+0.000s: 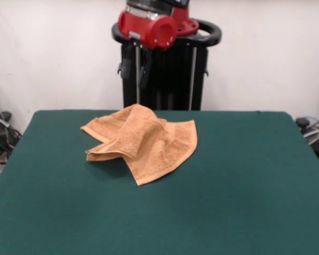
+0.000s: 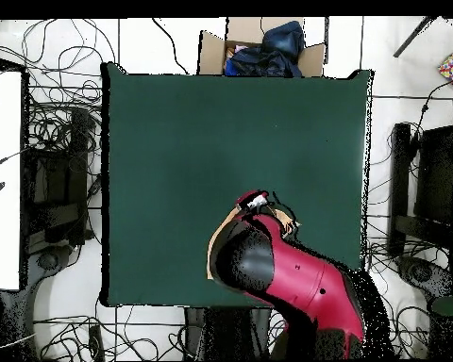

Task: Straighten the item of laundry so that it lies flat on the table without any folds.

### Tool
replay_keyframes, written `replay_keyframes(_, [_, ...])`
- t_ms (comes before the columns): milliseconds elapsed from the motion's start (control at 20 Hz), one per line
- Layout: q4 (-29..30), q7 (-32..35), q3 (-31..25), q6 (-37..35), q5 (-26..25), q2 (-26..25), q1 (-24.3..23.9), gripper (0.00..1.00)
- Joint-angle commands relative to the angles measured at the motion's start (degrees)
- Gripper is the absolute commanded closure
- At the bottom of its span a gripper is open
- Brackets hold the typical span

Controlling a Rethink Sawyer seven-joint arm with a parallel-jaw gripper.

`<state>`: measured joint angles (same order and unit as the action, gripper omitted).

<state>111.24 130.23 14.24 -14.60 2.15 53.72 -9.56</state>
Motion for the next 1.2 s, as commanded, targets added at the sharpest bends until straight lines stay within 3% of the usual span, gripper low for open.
replay_keyframes(50, [5.02, 8.13, -3.6, -1.95, 1.21, -4.3, 1.77, 0.0])
replay_keyframes(400, [3.04, 13.89, -1.62, -8.76, 7.2, -3.36, 6.58, 0.0])
replay_keyframes(700, [3.54, 12.1, -2.1, -5.59, 8.75, -4.66, 6.52, 0.0])
replay_keyframes(850, [1.58, 10.31, -1.56, -5.77, 7.93, -5.23, 7.34, 0.0])
replay_keyframes(1050, [-4.2, 5.78, 3.61, -8.86, 2.34, -8.7, 9.92, 0.0])
replay_keyframes(1200, [-3.25, 1.35, 1.71, -3.19, -1.25, -10.92, 7.26, 0.0])
